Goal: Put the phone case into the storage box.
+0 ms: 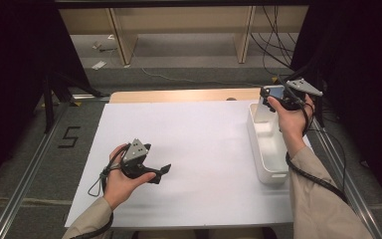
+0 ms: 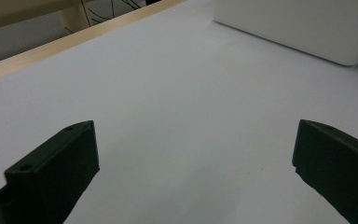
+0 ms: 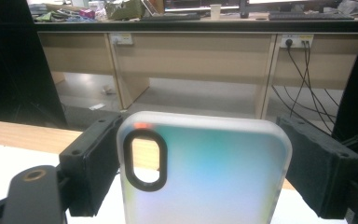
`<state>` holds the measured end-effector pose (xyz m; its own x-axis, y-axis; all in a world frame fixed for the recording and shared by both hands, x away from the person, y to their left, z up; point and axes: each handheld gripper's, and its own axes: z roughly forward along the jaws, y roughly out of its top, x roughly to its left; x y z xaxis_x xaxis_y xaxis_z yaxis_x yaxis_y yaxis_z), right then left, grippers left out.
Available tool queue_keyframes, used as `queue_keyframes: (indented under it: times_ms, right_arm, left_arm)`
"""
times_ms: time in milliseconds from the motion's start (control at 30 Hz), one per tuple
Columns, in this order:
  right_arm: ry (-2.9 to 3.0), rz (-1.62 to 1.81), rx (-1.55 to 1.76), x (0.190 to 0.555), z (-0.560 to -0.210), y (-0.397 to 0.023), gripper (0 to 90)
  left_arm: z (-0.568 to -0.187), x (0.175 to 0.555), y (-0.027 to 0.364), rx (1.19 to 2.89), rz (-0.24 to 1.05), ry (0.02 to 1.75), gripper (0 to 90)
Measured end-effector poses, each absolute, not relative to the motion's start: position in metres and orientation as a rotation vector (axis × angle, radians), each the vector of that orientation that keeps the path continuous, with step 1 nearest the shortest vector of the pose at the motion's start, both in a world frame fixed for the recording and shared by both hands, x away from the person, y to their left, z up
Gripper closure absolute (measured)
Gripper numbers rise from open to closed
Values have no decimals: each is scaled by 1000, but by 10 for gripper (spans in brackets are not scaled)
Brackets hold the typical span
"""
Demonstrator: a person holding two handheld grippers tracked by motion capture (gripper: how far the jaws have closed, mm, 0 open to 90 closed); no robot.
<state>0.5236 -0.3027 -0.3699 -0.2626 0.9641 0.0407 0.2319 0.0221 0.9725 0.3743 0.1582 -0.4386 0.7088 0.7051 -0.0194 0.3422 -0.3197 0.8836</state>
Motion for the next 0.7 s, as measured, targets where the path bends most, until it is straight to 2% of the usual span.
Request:
queue_keyframes:
  times_ms: [700]
  right_arm:
    - [1590,1275,1262,531,-376,-303,183]
  left_arm:
    - [-439,374,158,1927,461,809,0]
